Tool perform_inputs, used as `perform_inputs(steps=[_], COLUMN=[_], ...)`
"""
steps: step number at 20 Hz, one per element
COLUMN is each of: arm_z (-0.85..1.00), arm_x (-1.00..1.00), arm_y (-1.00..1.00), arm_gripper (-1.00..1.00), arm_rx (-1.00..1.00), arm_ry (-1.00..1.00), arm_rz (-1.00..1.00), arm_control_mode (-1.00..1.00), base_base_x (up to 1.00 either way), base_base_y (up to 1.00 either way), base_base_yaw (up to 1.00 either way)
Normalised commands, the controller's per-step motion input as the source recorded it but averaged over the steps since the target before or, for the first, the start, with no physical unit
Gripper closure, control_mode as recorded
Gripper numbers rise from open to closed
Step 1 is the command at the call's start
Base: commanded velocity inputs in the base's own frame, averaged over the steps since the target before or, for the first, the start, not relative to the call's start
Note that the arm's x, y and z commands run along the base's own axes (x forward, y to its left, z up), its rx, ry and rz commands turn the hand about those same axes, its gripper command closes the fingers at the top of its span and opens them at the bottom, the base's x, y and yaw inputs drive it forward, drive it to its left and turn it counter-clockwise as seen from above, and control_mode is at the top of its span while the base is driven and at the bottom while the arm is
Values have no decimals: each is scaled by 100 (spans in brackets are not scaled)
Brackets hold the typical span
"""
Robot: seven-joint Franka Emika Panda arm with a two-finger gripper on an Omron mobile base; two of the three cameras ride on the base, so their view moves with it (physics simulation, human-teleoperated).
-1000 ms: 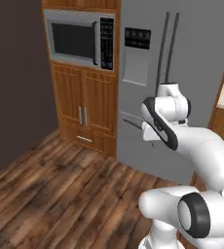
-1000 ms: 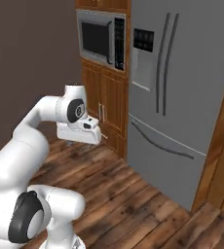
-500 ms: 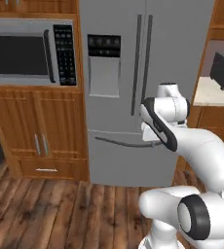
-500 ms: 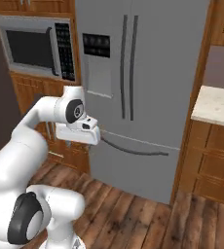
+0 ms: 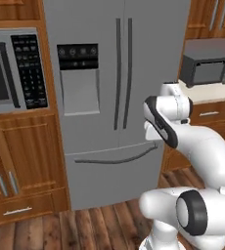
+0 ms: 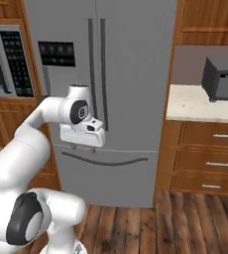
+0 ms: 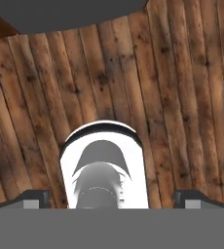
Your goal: Place one of the steaks on the plate and the other in the bowl. Then place the bowl in the fridge.
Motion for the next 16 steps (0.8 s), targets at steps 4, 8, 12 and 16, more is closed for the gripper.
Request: perform_inputs(steps=[4,8,12,16], arm_z=[0,0,0,0], arm_x=[0,0,0,0], arm_y=[0,0,0,0], arm_gripper=[-100,-100,-100,-100], arm_rx=[0,0,0,0], arm_ry=[0,0,0,0], arm_rz=[0,0,0,0], arm_control_mode=[100,100,100,100], base_base_x=[19,20,47,32], base_base_y=[39,4,0,-3], base_base_yaw=[-20,9,32,23])
